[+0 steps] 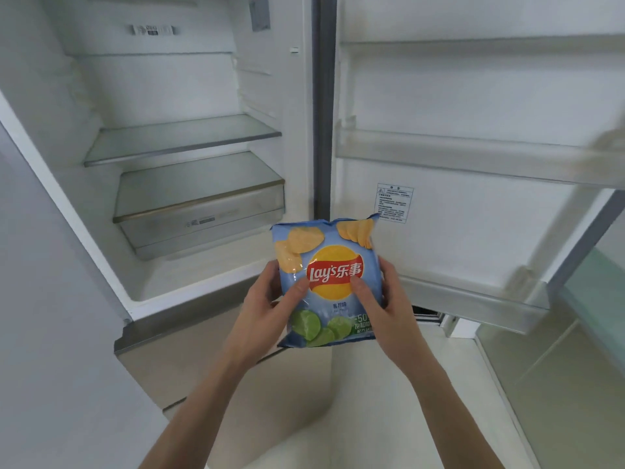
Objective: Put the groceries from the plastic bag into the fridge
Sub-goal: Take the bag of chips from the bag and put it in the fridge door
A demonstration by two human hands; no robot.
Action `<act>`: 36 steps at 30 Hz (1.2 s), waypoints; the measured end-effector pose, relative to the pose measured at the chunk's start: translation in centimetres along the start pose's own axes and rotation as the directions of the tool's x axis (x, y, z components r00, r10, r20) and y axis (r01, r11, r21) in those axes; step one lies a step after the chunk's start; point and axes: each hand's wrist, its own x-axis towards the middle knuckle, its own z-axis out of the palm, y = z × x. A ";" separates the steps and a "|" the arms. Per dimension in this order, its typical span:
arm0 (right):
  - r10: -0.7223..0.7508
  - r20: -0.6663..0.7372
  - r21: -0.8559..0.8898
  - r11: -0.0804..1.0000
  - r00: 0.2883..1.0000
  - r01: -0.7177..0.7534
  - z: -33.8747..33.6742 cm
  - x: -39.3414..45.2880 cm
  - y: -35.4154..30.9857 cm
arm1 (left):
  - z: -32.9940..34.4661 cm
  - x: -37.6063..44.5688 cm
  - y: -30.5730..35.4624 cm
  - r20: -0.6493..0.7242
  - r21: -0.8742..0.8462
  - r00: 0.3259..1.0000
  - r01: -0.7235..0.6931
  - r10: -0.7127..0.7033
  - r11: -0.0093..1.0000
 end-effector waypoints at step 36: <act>-0.091 -0.348 -0.287 0.958 0.933 -0.014 -9.2 13.1 1.4 | 9.6 21.5 -4.5 0.259 -0.010 0.960 -0.112 0.110 0.994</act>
